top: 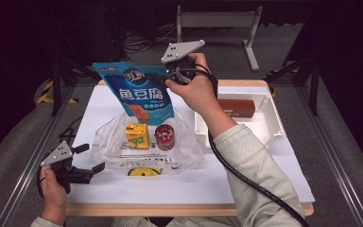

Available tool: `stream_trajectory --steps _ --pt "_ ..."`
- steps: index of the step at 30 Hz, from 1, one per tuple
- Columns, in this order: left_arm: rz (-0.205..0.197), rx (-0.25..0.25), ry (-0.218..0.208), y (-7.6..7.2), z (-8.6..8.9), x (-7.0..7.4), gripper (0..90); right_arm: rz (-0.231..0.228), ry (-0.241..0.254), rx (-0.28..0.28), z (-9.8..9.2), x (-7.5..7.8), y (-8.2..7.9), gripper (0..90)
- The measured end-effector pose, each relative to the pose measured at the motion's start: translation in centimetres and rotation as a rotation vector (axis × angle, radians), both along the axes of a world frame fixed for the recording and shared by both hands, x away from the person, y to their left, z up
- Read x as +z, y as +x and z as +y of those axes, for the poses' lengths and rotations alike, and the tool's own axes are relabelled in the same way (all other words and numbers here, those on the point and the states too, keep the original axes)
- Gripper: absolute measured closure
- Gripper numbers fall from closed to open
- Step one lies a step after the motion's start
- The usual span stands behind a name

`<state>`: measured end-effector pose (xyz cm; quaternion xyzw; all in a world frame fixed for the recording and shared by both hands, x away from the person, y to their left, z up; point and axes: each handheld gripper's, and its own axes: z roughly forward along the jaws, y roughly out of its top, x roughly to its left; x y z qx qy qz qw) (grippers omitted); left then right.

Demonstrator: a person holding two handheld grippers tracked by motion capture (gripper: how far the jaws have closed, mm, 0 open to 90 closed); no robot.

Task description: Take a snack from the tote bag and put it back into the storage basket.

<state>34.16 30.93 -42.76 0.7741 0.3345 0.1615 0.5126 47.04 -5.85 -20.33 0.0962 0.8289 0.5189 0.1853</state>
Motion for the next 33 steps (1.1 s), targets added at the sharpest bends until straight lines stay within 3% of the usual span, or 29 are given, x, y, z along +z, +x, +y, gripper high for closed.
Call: stream_trajectory --steps 18,33 --pt "0.001 -0.006 0.004 0.2 -0.2 0.0 0.6 -0.039 0.057 -0.032 -2.5 2.0 -0.9 89.5" --pt "0.002 -0.007 0.014 0.3 -0.3 0.0 0.6 -0.068 0.060 -0.079 -5.8 3.6 -1.5 89.6"
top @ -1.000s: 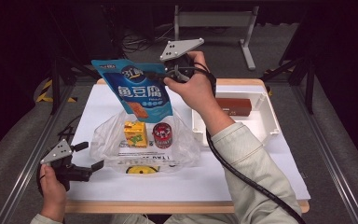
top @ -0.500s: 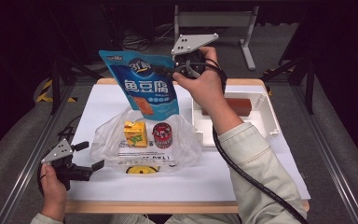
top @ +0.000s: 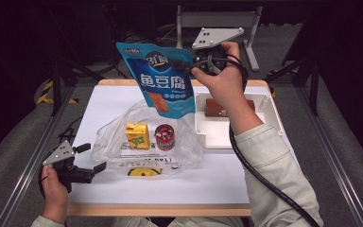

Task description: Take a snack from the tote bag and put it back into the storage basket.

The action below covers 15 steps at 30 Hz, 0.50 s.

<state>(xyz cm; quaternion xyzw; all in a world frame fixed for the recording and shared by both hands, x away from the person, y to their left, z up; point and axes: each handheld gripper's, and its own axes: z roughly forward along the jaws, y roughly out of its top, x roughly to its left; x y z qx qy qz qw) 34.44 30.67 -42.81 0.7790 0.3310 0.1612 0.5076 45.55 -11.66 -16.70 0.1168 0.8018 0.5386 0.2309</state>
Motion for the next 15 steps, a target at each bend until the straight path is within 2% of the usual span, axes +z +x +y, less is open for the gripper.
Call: stream_trajectory --steps 8,15 --pt "-0.001 0.001 0.001 0.0 0.0 0.0 0.6 -0.007 -0.002 -0.023 -2.0 0.2 -0.2 89.5" --pt "0.000 0.002 0.004 0.0 0.0 0.0 0.6 -0.013 0.012 -0.054 -4.4 0.5 -0.3 89.5"
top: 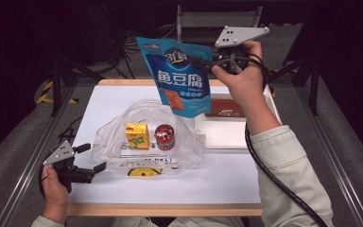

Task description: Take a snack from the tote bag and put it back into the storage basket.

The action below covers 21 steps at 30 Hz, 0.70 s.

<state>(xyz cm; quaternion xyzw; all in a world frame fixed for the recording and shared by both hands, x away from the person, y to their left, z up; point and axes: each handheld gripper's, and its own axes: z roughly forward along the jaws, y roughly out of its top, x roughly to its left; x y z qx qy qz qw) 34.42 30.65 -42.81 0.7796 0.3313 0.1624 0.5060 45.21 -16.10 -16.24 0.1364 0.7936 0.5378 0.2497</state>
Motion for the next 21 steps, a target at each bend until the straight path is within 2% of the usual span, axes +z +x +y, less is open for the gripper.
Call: stream_trajectory --steps 12,21 --pt "0.007 0.000 -0.001 0.0 -0.1 -0.1 0.6 0.001 0.008 -0.055 -3.7 -0.5 0.3 89.5" --pt "0.006 0.003 0.000 0.0 -0.1 -0.1 0.6 0.011 0.005 -0.090 -5.6 -0.9 0.5 89.5"
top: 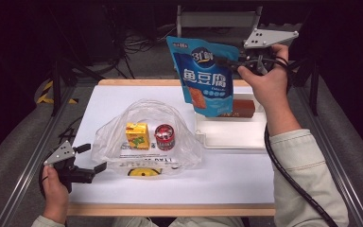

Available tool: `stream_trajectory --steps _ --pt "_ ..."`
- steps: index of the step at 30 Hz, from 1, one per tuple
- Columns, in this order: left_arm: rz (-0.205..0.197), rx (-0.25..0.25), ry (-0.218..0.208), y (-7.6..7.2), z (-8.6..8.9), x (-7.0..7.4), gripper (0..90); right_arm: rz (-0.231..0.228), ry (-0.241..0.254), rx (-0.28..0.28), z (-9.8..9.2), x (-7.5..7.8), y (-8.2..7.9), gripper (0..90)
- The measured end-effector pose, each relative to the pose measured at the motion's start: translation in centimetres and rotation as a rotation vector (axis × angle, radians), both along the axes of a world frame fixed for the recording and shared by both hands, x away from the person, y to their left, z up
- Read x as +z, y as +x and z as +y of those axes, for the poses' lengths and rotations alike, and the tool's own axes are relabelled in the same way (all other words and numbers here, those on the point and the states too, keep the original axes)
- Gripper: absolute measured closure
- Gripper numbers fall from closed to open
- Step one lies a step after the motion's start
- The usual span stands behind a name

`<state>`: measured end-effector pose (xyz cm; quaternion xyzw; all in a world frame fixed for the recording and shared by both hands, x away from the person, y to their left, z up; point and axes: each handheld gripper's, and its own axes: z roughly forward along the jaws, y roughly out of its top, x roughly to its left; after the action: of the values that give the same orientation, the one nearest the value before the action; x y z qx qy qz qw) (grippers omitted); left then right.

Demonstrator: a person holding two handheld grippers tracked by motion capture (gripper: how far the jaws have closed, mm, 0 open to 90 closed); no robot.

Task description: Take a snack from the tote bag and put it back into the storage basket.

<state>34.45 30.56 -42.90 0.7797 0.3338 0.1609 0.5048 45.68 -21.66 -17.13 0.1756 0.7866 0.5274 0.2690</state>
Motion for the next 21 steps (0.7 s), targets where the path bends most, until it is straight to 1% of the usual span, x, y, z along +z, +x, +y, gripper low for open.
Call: stream_trajectory --steps 11,18,21 --pt "0.001 0.002 -0.001 0.0 0.1 0.0 0.6 0.011 0.004 -0.032 -1.6 -0.5 0.4 89.5" --pt "0.000 0.001 0.000 0.0 0.0 0.0 0.6 0.022 0.007 -0.045 -2.3 -1.2 0.6 89.6" --pt "0.001 0.003 0.000 0.0 0.1 0.0 0.6 0.031 0.012 -0.046 -2.7 -1.7 0.8 89.6"
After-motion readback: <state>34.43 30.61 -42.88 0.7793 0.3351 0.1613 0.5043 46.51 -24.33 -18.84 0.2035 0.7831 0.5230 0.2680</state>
